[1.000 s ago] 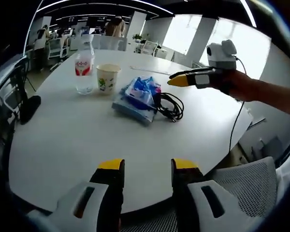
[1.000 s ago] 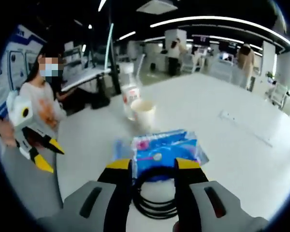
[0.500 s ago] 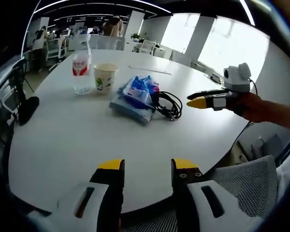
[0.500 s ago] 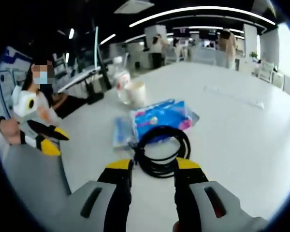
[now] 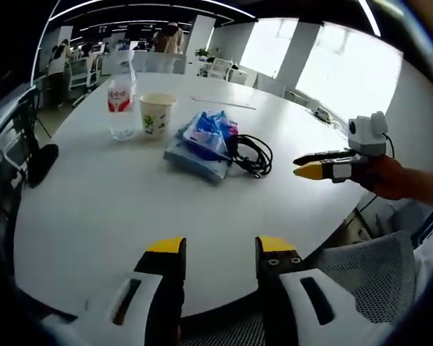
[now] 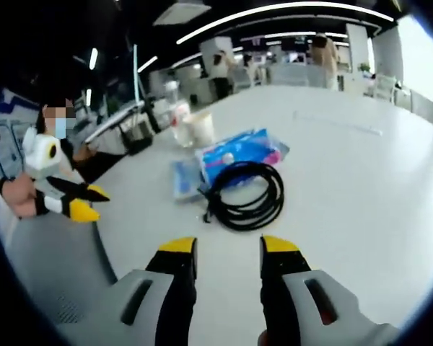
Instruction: Arrange the tabletop items into an orderly group along one side of the table until the central work area is clear of visible clutter.
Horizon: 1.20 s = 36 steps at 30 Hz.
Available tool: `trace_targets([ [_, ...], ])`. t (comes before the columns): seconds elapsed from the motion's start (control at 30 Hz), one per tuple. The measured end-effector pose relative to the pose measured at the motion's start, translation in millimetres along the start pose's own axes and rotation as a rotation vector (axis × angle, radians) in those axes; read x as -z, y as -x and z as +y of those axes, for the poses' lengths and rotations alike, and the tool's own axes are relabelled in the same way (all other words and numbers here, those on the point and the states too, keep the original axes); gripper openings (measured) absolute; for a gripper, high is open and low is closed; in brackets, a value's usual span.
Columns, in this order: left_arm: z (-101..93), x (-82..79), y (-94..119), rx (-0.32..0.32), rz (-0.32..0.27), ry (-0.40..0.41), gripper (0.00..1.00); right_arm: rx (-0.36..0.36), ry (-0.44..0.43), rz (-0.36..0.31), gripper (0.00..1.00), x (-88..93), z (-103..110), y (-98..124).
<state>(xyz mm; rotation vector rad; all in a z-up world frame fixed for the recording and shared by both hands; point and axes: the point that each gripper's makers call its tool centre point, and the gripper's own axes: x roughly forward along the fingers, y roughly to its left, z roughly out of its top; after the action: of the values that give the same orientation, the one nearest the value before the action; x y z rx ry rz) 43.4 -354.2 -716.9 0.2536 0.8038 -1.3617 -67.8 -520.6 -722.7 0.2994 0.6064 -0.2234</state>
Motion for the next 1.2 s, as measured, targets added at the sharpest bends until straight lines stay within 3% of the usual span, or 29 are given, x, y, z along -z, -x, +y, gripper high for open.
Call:
trace_targets([
  [0.27, 0.0, 1.8, 0, -0.006, 0.011, -0.013, 0.37, 0.013, -0.047, 0.01, 0.32, 18.3, 4, 9],
  [0.5, 0.3, 3.0, 0, -0.015, 0.019, -0.024, 0.38, 0.017, -0.055, 0.016, 0.31, 21.0, 5, 14],
  [1.2, 4.8, 2.5, 0, -0.025, 0.011, -0.009, 0.37, -0.023, -0.031, 0.027, 0.3, -1.5, 30, -18],
])
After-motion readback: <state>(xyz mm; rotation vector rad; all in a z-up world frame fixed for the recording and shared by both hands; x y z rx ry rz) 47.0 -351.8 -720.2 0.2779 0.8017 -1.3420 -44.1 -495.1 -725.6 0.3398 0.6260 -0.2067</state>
